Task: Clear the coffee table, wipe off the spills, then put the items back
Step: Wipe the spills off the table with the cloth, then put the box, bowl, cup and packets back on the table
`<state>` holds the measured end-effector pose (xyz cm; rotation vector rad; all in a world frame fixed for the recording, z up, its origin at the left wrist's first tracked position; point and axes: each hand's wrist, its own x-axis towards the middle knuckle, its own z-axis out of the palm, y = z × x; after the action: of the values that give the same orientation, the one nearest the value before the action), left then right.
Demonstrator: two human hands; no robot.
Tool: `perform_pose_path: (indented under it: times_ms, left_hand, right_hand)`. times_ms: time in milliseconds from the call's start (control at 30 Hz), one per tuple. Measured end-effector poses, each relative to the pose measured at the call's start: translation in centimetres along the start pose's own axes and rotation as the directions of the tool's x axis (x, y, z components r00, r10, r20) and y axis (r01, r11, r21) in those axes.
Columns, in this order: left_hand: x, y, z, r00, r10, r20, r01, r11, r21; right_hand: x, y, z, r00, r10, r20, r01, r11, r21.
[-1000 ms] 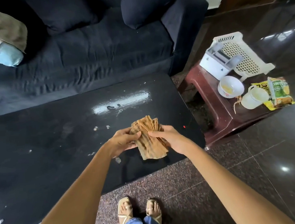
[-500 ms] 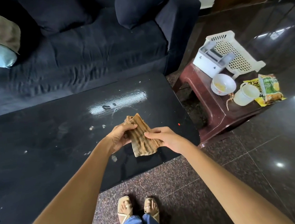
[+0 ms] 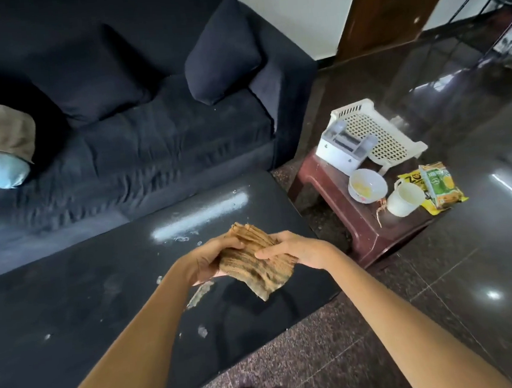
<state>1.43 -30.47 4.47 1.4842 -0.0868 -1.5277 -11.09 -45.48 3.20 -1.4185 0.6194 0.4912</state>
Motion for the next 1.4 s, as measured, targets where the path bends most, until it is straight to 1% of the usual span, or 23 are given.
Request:
perform_pose_path:
  times_ms: [133,267,333,400,433,500,600,700,733,800,867,900,933,967,1033,1067,1100,1133,1167,1233,1267,1333,1400]
  left_hand:
    - [1.2,3.8,1.2,0.999,0.033,0.037,-0.034,0.999,0.029]
    - [4.2,7.1,4.9,0.994,0.108,0.012,-0.109,0.993,0.052]
    - [6.6,8.7,7.0,0.985,0.168,-0.047,-0.167,0.985,0.039]
    - [8.6,10.1,8.4,0.965,0.221,-0.14,-0.223,0.975,0.003]
    - [10.5,11.2,9.8,0.948,0.25,-0.198,-0.253,0.967,0.007]
    - [13.3,12.7,11.7,0.899,0.292,-0.325,-0.281,0.956,0.081]
    - [17.9,14.6,14.5,0.834,0.352,-0.426,-0.262,0.931,0.255]
    - [22.0,17.1,17.4,0.81,0.375,-0.451,-0.178,0.89,0.42]
    - [23.4,18.2,18.3,0.809,0.383,-0.447,-0.131,0.857,0.498]
    - [25.3,20.2,20.0,0.809,0.421,-0.411,-0.064,0.757,0.65]
    - [27.1,22.0,21.4,0.817,0.439,-0.375,0.005,0.644,0.765]
    - [28.1,22.7,21.9,0.821,0.427,-0.379,0.053,0.604,0.795]
    - [29.2,23.4,22.4,0.826,0.406,-0.392,0.092,0.588,0.803]
    - [30.1,23.8,22.8,0.825,0.386,-0.412,0.112,0.602,0.79]
    - [31.6,24.2,23.5,0.811,0.375,-0.449,0.111,0.655,0.747]
    - [32.2,24.3,23.8,0.792,0.393,-0.467,0.112,0.659,0.744]
    - [32.7,24.1,24.0,0.768,0.418,-0.484,0.117,0.653,0.749]
    - [32.7,23.9,24.1,0.737,0.45,-0.504,0.113,0.653,0.749]
    - [32.8,23.6,24.1,0.707,0.474,-0.525,0.112,0.657,0.745]
    - [33.2,23.1,23.7,0.661,0.515,-0.545,0.097,0.662,0.743]
    - [33.4,22.7,23.3,0.65,0.53,-0.545,0.088,0.659,0.747]
    - [33.6,22.1,22.5,0.639,0.553,-0.535,0.047,0.665,0.745]
    - [33.7,21.6,21.7,0.62,0.574,-0.535,0.007,0.677,0.736]
  right_hand:
    - [-0.9,-2.5,-2.9,0.995,-0.069,-0.069,0.07,0.997,0.012]
    - [-1.9,-3.3,-7.5,0.973,-0.133,-0.189,0.141,0.99,0.029]
    - [-2.3,-3.6,-10.7,0.959,-0.154,-0.239,0.157,0.988,-0.005]
    - [-2.5,-4.3,-13.5,0.941,-0.153,-0.3,0.145,0.988,-0.051]
    - [-2.5,-4.7,-16.3,0.928,-0.158,-0.338,0.141,0.987,-0.075]
    - [-2.5,-5.0,-20.7,0.901,-0.171,-0.4,0.138,0.984,-0.109]
    - [-2.7,-5.8,-27.9,0.83,-0.189,-0.525,0.093,0.975,-0.204]
    - [-2.2,-6.6,-34.8,0.704,-0.291,-0.648,0.132,0.95,-0.283]
    - [-1.9,-7.2,-37.2,0.676,-0.31,-0.669,0.082,0.933,-0.35]
    - [-1.1,-8.2,-41.5,0.654,-0.302,-0.693,-0.089,0.88,-0.467]
    - [0.2,-9.5,-44.9,0.683,-0.289,-0.671,-0.231,0.786,-0.574]
    - [1.0,-10.1,-46.1,0.696,-0.3,-0.653,-0.271,0.732,-0.625]
    - [2.0,-10.3,-47.2,0.691,-0.328,-0.644,-0.301,0.679,-0.669]
    - [3.1,-10.3,-47.9,0.666,-0.389,-0.636,-0.328,0.613,-0.719]
    - [5.3,-9.8,-48.9,0.587,-0.55,-0.595,-0.387,0.455,-0.802]
    - [6.3,-9.2,-49.6,0.574,-0.601,-0.556,-0.41,0.376,-0.831]
    - [7.4,-8.1,-50.0,0.605,-0.609,-0.512,-0.427,0.294,-0.855]
    - [8.2,-7.0,-50.3,0.659,-0.573,-0.487,-0.439,0.233,-0.868]
    - [9.1,-5.6,-50.6,0.719,-0.496,-0.488,-0.44,0.219,-0.871]
    - [10.1,-3.2,-50.8,0.808,-0.332,-0.486,-0.392,0.312,-0.866]
    - [10.4,-2.3,-50.7,0.834,-0.283,-0.475,-0.361,0.372,-0.855]
    - [10.5,-1.3,-50.5,0.83,-0.28,-0.483,-0.335,0.442,-0.832]
    - [10.4,-1.2,-50.4,0.816,-0.305,-0.491,-0.315,0.478,-0.82]
